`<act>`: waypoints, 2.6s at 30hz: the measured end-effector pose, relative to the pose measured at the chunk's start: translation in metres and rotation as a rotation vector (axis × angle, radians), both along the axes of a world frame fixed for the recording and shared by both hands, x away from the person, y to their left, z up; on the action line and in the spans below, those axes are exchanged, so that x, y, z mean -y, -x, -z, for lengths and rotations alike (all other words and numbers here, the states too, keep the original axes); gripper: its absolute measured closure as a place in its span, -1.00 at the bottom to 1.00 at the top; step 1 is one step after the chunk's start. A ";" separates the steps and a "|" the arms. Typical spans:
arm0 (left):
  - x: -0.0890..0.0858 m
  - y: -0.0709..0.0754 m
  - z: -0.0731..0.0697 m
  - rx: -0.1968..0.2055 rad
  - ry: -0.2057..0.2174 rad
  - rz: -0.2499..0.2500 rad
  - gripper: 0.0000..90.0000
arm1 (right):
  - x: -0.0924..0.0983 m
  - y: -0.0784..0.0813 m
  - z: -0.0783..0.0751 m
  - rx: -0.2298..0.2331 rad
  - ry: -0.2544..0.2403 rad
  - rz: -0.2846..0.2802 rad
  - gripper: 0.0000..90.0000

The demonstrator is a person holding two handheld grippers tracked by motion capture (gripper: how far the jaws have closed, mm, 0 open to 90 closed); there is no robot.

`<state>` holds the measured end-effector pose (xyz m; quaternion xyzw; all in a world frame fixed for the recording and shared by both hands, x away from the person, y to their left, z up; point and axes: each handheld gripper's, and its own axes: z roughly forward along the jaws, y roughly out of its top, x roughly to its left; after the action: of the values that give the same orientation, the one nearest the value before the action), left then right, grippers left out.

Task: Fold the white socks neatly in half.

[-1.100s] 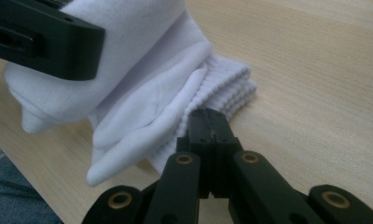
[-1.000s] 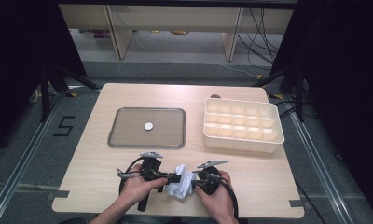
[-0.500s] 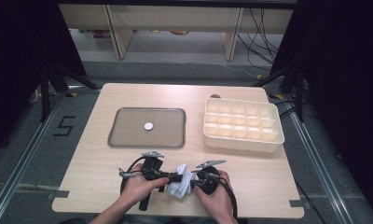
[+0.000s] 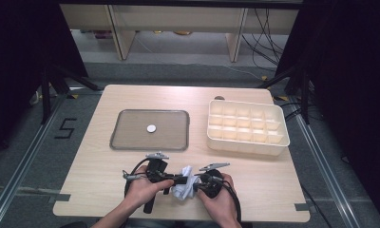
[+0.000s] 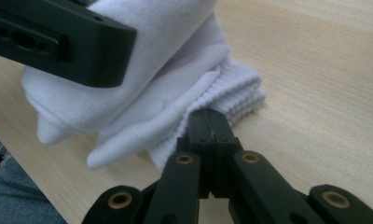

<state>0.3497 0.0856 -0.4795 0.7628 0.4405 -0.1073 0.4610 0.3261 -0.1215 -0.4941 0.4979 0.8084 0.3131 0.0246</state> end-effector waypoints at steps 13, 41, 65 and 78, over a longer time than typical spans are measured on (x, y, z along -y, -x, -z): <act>0.004 0.000 0.001 0.010 -0.002 0.000 0.83 | -0.001 0.000 0.002 0.004 -0.014 0.006 1.00; 0.016 0.002 0.010 0.066 -0.071 0.012 0.81 | 0.008 -0.006 -0.001 -0.045 -0.086 0.015 0.80; 0.024 0.007 0.009 0.116 -0.104 0.016 0.78 | 0.008 -0.031 -0.026 -0.080 -0.190 0.146 0.83; 0.013 0.029 -0.006 0.163 -0.099 0.061 0.71 | 0.013 -0.032 -0.020 -0.079 -0.160 0.146 0.89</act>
<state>0.3210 0.0725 -0.4731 0.8039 0.3831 -0.0368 0.4535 0.3582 -0.1340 -0.4739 0.5678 0.7428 0.3539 -0.0244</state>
